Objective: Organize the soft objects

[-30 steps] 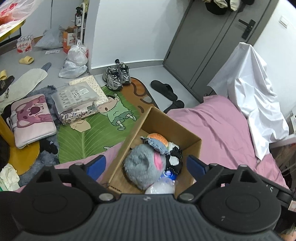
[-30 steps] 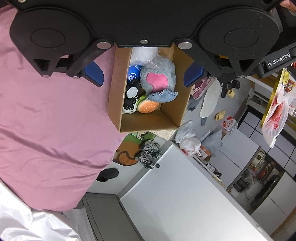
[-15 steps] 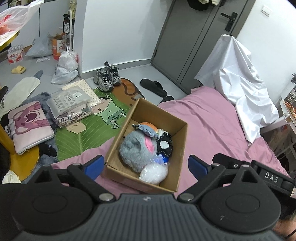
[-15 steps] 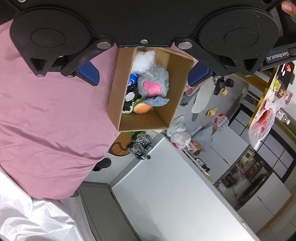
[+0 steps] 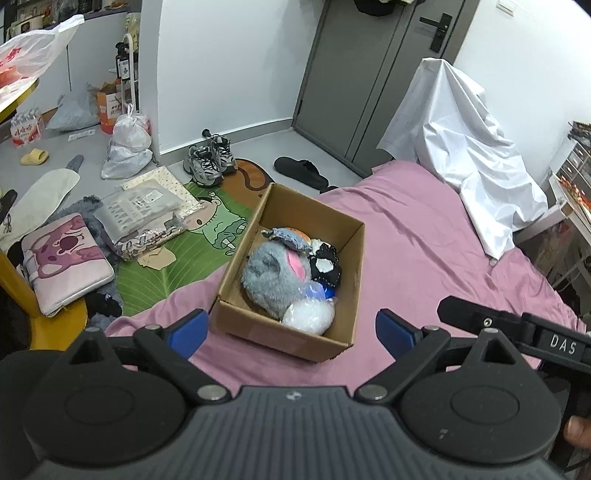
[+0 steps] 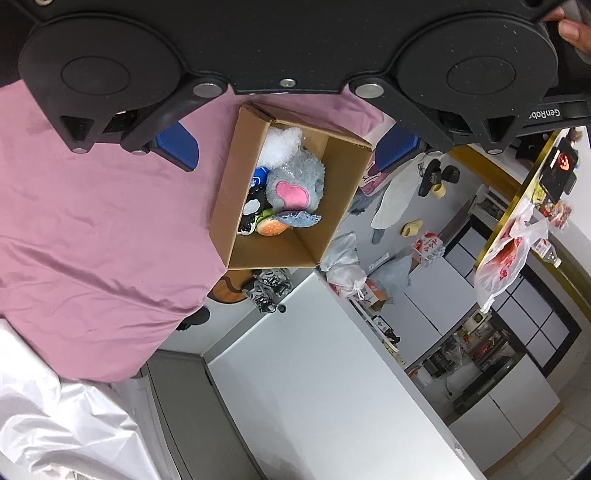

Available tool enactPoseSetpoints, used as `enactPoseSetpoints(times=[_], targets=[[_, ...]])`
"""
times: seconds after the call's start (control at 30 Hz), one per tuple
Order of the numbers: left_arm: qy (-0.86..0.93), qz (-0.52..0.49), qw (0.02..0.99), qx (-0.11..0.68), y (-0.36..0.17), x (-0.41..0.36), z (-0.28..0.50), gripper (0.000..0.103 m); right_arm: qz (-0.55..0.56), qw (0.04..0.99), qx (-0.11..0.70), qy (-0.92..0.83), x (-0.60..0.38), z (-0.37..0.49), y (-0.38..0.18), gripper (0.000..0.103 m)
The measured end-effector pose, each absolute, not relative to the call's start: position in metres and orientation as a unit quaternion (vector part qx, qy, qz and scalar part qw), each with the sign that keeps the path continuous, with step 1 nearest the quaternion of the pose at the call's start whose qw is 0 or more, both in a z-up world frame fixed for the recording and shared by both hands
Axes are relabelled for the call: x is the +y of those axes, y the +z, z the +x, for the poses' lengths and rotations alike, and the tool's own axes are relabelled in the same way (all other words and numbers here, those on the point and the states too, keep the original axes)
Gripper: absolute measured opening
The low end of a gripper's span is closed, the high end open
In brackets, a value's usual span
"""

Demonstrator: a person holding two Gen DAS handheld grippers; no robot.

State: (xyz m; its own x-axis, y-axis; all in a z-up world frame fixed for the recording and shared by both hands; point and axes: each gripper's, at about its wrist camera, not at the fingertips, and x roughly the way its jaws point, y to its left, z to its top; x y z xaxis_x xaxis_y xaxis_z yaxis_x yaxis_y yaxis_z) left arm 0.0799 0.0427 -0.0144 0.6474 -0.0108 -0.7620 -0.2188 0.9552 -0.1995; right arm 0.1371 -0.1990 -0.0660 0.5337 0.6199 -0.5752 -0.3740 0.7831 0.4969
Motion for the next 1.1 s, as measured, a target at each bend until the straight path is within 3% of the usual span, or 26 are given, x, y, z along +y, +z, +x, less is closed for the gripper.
enactPoseSetpoints(times=[1.1], targets=[[0.033,-0.101,0.908,0.405,-0.013,0.027,0.041,0.097,0.089,0.881,0.367,0.285,-0.21,0.094,-0.052,0.103]])
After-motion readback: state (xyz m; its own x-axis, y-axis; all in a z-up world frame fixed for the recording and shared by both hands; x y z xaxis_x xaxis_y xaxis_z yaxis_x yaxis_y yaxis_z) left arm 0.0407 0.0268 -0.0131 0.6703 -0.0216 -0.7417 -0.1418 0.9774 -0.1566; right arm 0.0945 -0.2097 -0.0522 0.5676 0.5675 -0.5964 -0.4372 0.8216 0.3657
